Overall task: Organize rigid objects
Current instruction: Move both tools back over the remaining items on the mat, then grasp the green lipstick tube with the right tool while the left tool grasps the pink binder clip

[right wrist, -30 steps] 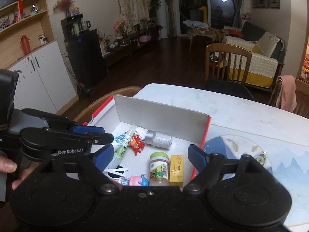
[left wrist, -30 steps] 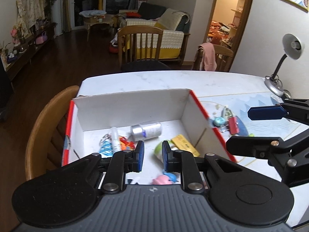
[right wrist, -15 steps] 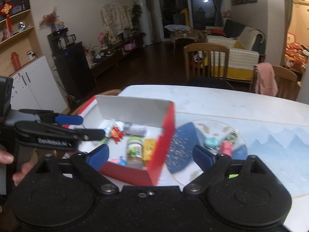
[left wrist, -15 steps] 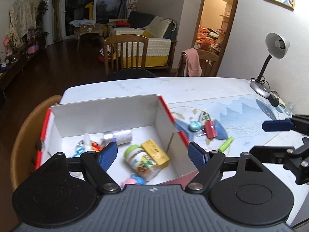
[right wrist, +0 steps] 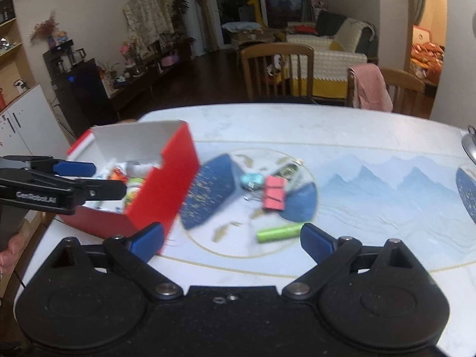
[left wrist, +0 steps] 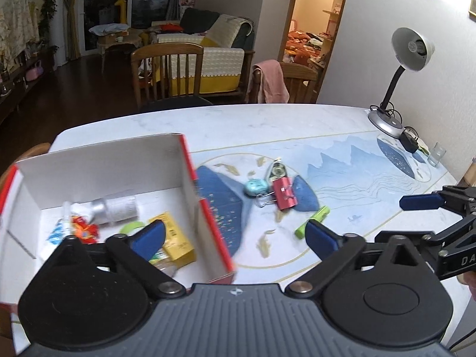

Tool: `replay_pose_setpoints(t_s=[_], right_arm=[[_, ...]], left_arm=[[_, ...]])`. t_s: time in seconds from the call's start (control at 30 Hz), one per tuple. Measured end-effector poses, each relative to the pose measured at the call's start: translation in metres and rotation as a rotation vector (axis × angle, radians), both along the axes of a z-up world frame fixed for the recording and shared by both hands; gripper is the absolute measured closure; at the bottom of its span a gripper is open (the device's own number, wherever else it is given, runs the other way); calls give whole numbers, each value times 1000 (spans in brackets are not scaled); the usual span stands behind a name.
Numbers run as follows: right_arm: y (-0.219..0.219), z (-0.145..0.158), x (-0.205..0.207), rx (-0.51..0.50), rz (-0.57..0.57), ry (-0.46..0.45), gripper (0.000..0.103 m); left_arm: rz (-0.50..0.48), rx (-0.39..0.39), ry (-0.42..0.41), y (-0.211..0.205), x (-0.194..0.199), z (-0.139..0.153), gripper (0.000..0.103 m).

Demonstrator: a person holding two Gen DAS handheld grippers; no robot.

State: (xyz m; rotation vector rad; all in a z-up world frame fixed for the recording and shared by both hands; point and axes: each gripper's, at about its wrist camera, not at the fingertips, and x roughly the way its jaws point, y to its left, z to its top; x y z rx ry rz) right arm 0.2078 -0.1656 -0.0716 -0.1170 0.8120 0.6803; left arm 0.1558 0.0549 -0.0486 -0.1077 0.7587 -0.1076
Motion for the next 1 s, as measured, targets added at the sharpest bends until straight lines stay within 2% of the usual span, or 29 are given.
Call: replay_pose_setpoints(t_s=[0.1,0.37,0.77,1.0], right_arm=[[-13,-10,10,-15,-11,19,5],[-27,-34,35,-59,10,25,5],[-9,-77,57,-133,157,-24,5],[1,-95,69,-144,191,-45,5]], left_arm=[[-13,-8,2,-16,11,-5,2],[-35,31,26,-57,54,-19,2],[8,85,100,-99,118,-59,2],[50,95,134,-110,142,-79,2]])
